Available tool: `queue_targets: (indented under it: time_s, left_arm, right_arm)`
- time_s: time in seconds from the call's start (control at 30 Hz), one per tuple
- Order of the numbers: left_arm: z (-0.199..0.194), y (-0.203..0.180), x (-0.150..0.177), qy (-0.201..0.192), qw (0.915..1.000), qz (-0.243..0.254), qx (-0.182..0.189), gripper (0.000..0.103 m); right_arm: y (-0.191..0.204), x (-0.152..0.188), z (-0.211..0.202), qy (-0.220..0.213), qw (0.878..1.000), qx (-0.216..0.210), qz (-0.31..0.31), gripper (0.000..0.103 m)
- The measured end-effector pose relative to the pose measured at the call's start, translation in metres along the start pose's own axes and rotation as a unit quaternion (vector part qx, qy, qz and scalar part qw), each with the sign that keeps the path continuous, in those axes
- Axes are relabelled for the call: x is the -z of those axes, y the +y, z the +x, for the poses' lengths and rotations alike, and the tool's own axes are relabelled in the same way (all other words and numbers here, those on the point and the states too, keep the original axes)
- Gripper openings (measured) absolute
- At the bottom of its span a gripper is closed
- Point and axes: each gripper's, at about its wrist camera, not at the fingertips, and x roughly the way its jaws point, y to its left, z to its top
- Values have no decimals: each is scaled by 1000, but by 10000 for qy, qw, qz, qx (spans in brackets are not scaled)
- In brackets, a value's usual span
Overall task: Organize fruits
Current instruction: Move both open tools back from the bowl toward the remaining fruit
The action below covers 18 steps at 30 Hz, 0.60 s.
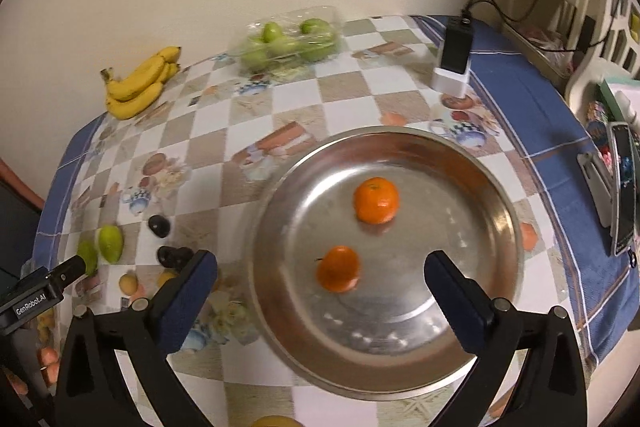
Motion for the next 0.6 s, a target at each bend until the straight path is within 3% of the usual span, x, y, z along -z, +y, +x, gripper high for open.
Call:
queue_targets:
  time_s: [0.23,0.6]
  left_arm:
    - [-3,34,8,-90,9998,-149,-77,103]
    - [10,70,12,102,9987,-434,243,103]
  right_arm:
    - [41,4,5,59,9981,-511,-346,103]
    - [106,19,27,397,9892,-1155,-815,103]
